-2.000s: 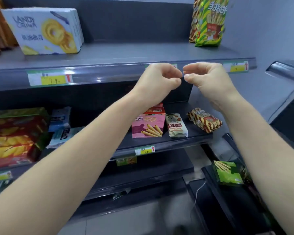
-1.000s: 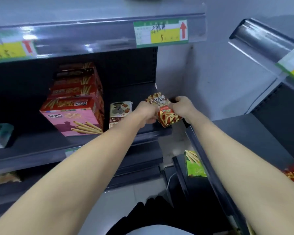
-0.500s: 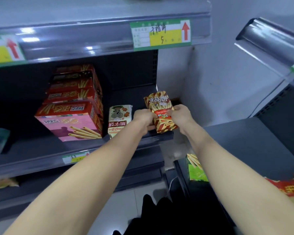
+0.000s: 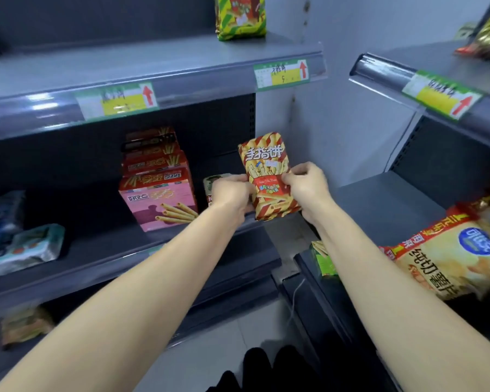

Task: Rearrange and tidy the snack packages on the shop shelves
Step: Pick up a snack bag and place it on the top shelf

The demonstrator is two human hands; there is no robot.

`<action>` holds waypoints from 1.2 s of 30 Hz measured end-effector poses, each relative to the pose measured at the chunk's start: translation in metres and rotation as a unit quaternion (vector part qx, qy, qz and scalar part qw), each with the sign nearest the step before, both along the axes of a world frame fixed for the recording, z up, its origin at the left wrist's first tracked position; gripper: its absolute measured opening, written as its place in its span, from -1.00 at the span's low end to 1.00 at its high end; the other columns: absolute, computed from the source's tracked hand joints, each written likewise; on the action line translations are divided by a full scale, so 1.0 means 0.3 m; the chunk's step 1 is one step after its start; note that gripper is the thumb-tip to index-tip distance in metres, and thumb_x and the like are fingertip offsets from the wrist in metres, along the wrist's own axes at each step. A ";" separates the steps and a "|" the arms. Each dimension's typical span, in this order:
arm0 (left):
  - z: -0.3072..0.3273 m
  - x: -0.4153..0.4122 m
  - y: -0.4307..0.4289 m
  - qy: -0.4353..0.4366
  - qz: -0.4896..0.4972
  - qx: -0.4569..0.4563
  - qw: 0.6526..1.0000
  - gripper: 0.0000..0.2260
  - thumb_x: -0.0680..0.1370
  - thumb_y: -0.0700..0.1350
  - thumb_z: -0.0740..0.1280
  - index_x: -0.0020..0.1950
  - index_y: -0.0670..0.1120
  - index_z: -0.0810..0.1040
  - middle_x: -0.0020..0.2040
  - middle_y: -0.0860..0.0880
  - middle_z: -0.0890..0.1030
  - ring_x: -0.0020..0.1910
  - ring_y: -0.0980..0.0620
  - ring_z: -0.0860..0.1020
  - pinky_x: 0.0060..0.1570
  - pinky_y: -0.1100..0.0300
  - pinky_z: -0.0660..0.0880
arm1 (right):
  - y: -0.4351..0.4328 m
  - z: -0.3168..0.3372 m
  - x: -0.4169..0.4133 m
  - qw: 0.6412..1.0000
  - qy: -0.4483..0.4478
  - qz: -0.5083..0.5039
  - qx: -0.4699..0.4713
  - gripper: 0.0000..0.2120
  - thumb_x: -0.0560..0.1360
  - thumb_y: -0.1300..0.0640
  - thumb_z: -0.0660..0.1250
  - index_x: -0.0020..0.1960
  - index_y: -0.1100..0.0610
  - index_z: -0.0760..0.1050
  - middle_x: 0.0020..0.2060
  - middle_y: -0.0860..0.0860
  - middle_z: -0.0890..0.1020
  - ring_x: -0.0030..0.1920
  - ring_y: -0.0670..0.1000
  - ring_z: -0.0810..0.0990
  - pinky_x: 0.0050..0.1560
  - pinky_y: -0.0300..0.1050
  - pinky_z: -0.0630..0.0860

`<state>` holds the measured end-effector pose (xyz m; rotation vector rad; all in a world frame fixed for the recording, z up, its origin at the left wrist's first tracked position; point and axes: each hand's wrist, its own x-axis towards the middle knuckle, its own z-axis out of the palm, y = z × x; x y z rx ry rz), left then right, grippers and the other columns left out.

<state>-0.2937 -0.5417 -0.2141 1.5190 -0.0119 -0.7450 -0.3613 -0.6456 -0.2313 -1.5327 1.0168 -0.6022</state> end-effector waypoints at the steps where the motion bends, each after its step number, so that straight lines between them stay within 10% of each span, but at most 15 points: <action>1: 0.012 -0.016 0.025 -0.010 0.000 -0.002 1.000 -0.69 0.52 -0.41 0.27 0.24 -0.21 0.49 0.08 -0.18 0.60 0.03 -0.15 0.62 -0.19 0.02 0.60 | 0.025 0.009 -0.017 1.000 -0.009 -0.005 -0.002 -0.79 0.52 0.17 0.33 0.11 0.15 0.40 0.07 0.11 0.57 0.04 0.08 0.60 0.01 0.04 0.61; 16: 0.265 -0.138 0.208 -0.212 0.001 -0.116 0.970 -0.79 0.53 -0.23 0.35 0.16 -0.12 0.58 -0.01 -0.04 0.67 -0.05 0.04 0.65 -0.09 0.07 0.63 | 0.213 0.304 -0.143 0.975 -0.198 -0.040 -0.097 -0.88 0.52 0.25 0.32 -0.05 0.14 0.37 -0.13 -0.01 0.55 -0.11 -0.07 0.57 -0.24 -0.20 0.55; 30: 0.596 0.091 -0.017 -0.333 0.058 -0.202 0.919 -0.74 0.50 -0.33 0.34 0.18 -0.24 0.57 0.06 -0.15 0.65 0.03 -0.08 0.63 0.02 -0.03 0.60 | -0.002 0.631 0.093 0.924 -0.347 0.057 -0.152 -0.67 0.48 0.43 0.30 -0.11 -0.01 0.38 0.00 0.05 0.59 0.03 0.00 0.59 0.00 -0.13 0.60; 36: 0.629 0.221 -0.160 -0.350 0.083 -0.200 0.911 -0.76 0.48 -0.39 0.32 0.13 -0.27 0.59 0.01 -0.19 0.65 -0.05 -0.09 0.63 -0.07 0.08 0.61 | -0.155 0.680 0.228 0.924 -0.339 0.084 -0.155 -0.73 0.48 0.48 0.26 -0.03 0.13 0.37 0.03 0.10 0.59 -0.09 -0.04 0.58 -0.29 -0.30 0.56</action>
